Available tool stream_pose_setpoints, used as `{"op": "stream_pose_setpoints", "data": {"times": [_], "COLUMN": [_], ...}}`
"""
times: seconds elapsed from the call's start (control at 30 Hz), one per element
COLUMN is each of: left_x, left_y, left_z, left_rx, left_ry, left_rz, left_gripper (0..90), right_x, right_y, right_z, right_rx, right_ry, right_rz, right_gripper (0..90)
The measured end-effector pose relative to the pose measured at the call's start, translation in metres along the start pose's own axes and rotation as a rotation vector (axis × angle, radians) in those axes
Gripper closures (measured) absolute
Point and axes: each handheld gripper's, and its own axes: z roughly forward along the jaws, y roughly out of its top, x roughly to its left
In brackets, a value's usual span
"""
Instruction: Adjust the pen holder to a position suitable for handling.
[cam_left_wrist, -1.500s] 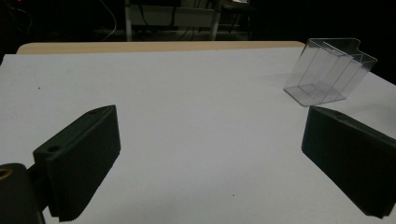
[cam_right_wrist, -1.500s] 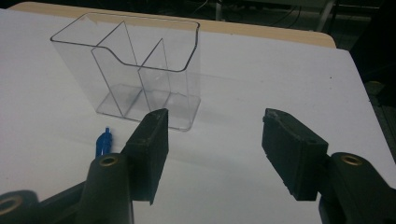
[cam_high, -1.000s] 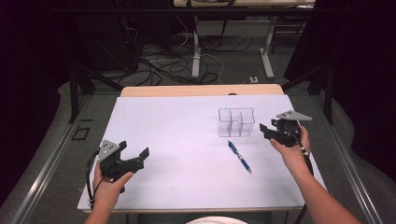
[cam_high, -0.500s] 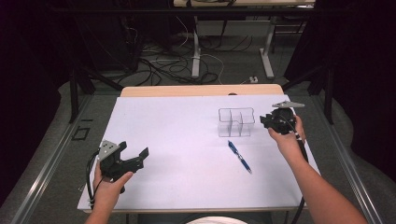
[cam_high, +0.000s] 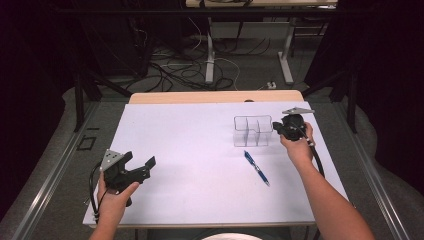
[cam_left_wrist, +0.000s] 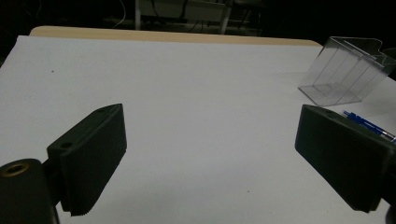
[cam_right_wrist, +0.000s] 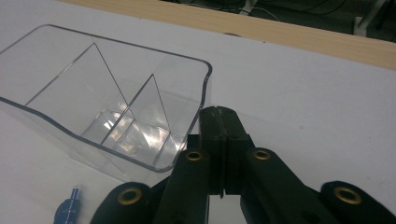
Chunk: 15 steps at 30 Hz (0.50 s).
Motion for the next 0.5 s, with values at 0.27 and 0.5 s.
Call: {"op": "stream_pose_setpoints", "data": {"times": [0.27, 0.5], "left_x": [-0.002, -0.001], "left_y": [0.000, 0.000], "left_z": [0.000, 0.001], "left_rx": [0.000, 0.006], "left_ry": [0.000, 0.001], "left_rz": [0.022, 0.013], "left_gripper": [8.9, 8.9], "right_x": [-0.004, -0.003], "right_y": [-0.008, -0.012], "right_z": [0.016, 0.018], "right_rx": [0.025, 0.027], "right_ry": [0.013, 0.013], "right_rz": [0.018, 0.017], "right_gripper": [90.0, 90.0]}}
